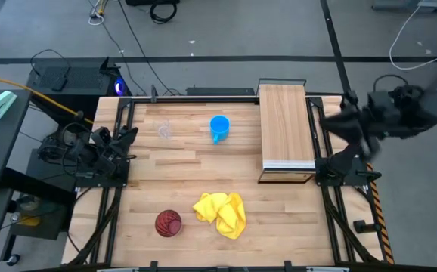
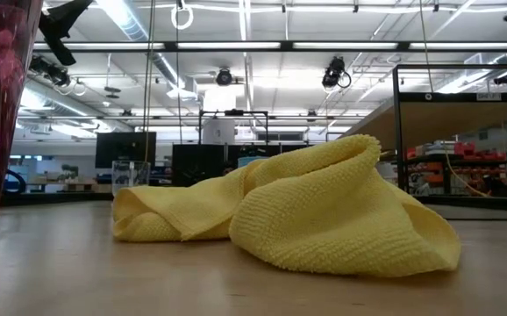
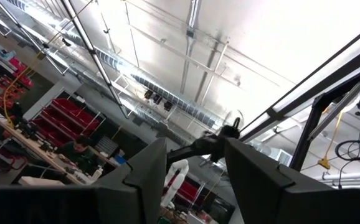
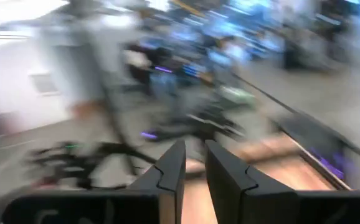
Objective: Stack small to large cups/mugs on shelf
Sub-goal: Move the blue mug to the bottom right of the table
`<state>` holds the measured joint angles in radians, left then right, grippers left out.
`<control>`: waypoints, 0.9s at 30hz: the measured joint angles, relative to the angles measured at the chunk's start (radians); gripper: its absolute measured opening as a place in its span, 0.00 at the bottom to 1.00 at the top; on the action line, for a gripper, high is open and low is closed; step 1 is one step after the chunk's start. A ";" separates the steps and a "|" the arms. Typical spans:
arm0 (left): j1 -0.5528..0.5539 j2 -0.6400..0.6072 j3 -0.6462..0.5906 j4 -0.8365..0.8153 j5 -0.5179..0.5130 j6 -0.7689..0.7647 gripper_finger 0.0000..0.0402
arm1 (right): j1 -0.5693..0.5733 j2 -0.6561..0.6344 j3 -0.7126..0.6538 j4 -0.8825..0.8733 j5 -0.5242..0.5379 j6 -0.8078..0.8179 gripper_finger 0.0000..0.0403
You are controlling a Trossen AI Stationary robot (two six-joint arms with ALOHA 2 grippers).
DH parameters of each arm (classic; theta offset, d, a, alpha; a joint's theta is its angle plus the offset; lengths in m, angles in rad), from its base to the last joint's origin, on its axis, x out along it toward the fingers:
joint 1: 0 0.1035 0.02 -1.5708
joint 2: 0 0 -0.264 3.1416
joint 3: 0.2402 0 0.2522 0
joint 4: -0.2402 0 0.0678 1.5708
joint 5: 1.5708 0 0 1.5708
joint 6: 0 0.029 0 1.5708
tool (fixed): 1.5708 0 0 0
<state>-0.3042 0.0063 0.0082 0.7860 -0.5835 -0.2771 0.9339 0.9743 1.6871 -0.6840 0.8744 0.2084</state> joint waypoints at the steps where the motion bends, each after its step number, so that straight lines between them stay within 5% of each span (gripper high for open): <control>1: 0.000 0.000 0.000 0.000 0.000 0.000 0.43 | 0.030 0.007 0.000 0.072 -0.046 -0.071 0.17; 5: 0.000 0.000 0.000 0.000 0.000 0.000 0.43 | 0.138 0.020 0.000 0.244 -0.175 -0.247 0.16; 12: 0.000 0.000 0.000 -0.011 0.000 -0.009 0.43 | 0.228 -0.019 -0.066 0.298 -0.174 -0.317 0.16; 27: 0.000 0.000 0.000 -0.041 -0.005 -0.034 0.43 | 0.223 -0.337 -0.788 1.046 -0.173 -0.374 0.16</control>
<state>-0.3042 0.0063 0.0082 0.7448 -0.5888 -0.3115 1.1571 0.6377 0.8990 0.3621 0.7013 -0.1660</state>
